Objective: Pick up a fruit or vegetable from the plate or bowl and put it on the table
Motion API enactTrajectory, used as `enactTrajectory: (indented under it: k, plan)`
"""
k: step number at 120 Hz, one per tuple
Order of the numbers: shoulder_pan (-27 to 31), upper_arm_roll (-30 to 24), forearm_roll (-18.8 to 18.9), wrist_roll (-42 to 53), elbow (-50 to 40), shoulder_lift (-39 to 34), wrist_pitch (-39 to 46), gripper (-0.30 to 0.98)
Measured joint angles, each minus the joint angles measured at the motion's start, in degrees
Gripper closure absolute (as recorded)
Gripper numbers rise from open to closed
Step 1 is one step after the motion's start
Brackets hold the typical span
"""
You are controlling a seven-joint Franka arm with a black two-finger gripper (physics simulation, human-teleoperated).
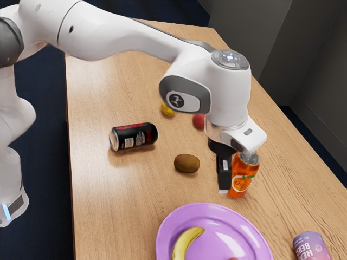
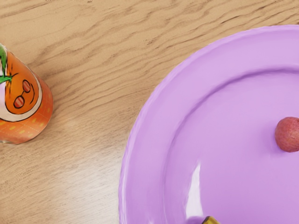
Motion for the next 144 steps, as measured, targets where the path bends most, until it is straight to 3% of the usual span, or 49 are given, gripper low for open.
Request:
enactTrajectory:
  k: [32,83,115,136,144]
  plan:
    - [0.33,0.00,0.03,-1.09,0.00,0.02,0.67,0.00]
    - [-11.70,0.05,-1.01,-1.98,-0.95,1.98,2.00,0.00]
    - [-4.49,0.34,-4.39,-0.77,-1.93,3.22,6.15,0.00]
    - [-5.99,0.27,-5.06,0.12,-1.93,3.18,7.65,0.00]
    - [-6.54,0.40,-6.92,0.96,-2.56,3.18,8.67,0.00]
